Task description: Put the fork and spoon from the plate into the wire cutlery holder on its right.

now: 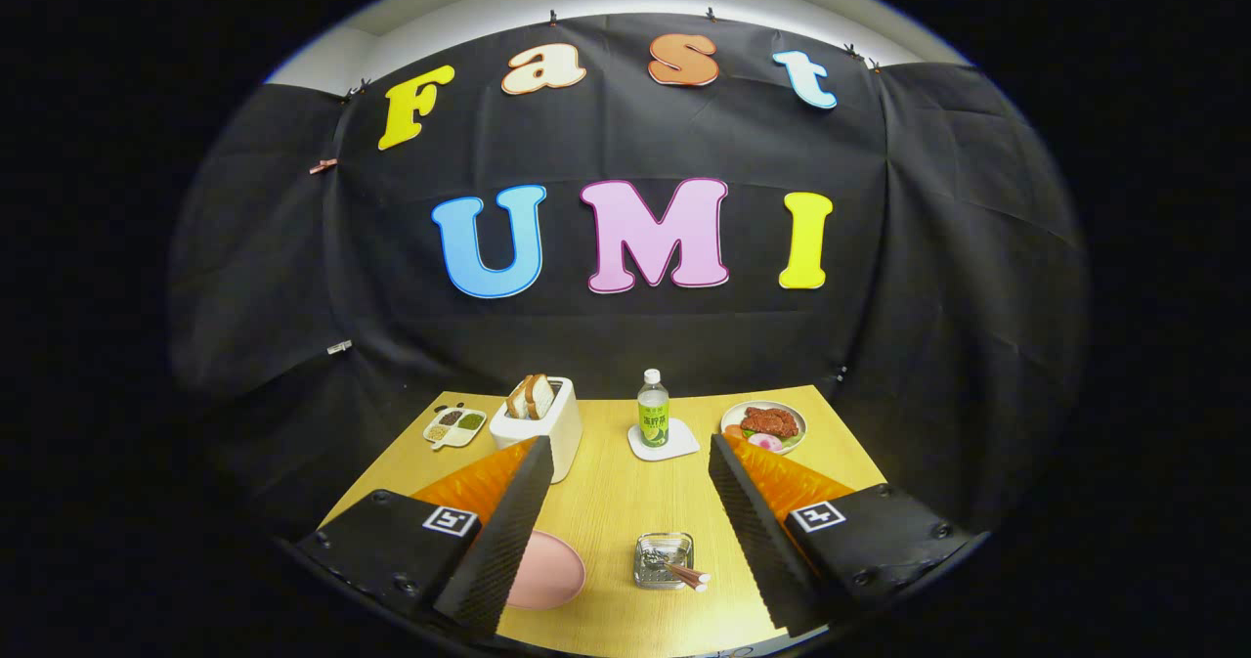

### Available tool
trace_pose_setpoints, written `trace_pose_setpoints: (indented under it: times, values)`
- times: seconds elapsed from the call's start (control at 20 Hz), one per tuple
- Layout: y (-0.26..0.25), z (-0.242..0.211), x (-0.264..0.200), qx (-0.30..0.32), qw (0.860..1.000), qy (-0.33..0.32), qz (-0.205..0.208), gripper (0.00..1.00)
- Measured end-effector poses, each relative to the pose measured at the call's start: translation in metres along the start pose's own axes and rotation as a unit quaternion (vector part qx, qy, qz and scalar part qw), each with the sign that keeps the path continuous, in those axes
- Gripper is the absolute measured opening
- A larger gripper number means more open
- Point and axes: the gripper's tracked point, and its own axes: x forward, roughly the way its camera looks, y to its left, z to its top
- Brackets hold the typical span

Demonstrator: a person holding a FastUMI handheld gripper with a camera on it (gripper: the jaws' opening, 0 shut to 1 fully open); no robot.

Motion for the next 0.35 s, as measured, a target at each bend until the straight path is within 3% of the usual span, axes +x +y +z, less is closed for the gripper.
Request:
trace_pose_setpoints:
  times: [0.35]
  values:
    - [-0.0068, 0.0040, -0.0007, 0.004, 1.000, 0.001, 0.002, 1.00]
